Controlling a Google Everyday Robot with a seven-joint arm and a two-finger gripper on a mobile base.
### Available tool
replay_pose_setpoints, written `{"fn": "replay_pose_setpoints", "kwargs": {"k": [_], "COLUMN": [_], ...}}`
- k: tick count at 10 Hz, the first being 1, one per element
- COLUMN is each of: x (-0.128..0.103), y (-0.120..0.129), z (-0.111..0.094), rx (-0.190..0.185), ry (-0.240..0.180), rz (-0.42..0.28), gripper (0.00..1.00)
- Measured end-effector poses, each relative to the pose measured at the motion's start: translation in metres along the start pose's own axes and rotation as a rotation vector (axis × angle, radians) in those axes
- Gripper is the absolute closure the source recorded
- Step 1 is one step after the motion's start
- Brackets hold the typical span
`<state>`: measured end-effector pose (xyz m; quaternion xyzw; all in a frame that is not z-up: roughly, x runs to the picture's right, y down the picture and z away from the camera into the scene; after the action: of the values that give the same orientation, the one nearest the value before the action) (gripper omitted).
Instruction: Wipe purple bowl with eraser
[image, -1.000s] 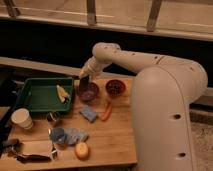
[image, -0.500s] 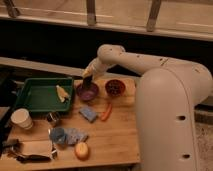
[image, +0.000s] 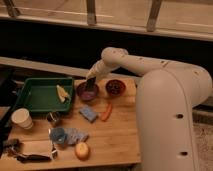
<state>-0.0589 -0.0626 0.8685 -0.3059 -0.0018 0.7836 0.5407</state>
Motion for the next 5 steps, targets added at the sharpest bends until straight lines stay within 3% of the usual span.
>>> {"fn": "replay_pose_setpoints", "kwargs": {"k": [5], "x": [-0.008], "y": [-0.028], "z": [0.03], "rx": [0.05], "ry": [0.041], "rz": [0.037], "gripper": [1.0]}}
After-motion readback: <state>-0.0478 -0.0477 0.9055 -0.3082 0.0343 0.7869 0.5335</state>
